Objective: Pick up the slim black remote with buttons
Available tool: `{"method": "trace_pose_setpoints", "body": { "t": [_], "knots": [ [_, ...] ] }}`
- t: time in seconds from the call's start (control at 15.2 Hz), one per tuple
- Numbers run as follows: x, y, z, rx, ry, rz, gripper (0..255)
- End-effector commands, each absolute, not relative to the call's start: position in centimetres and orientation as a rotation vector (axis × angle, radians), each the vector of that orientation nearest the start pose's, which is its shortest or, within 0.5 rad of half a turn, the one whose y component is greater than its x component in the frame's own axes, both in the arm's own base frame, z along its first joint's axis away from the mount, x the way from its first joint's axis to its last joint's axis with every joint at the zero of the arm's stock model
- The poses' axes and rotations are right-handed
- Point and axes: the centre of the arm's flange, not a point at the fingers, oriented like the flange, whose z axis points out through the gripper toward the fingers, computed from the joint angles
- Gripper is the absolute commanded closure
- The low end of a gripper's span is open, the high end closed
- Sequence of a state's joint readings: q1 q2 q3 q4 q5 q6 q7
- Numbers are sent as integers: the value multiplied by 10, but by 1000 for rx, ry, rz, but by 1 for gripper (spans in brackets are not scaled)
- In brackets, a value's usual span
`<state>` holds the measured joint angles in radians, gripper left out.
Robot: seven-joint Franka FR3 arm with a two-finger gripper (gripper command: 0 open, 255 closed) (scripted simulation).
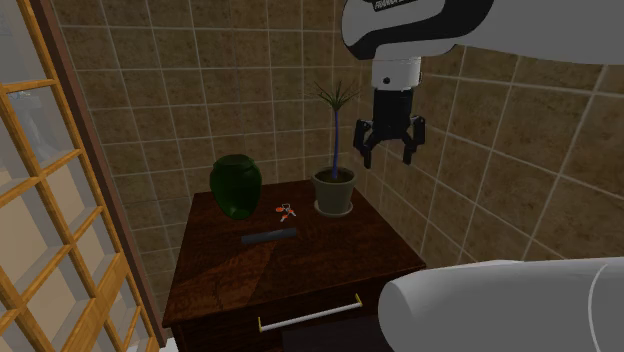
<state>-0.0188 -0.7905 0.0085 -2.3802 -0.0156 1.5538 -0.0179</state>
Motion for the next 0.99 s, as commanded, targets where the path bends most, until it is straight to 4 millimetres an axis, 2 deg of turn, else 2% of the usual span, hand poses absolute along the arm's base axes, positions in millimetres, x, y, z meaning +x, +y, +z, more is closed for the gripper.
{"method": "trace_pose_setpoints", "body": {
  "t": [0.0,0.46,0.92],
  "knots": [
    [303,-4,579,-3162,-8,57,0],
    [322,59,521,-3100,392,91,0],
    [356,118,465,-2988,777,122,0]
  ]
}}
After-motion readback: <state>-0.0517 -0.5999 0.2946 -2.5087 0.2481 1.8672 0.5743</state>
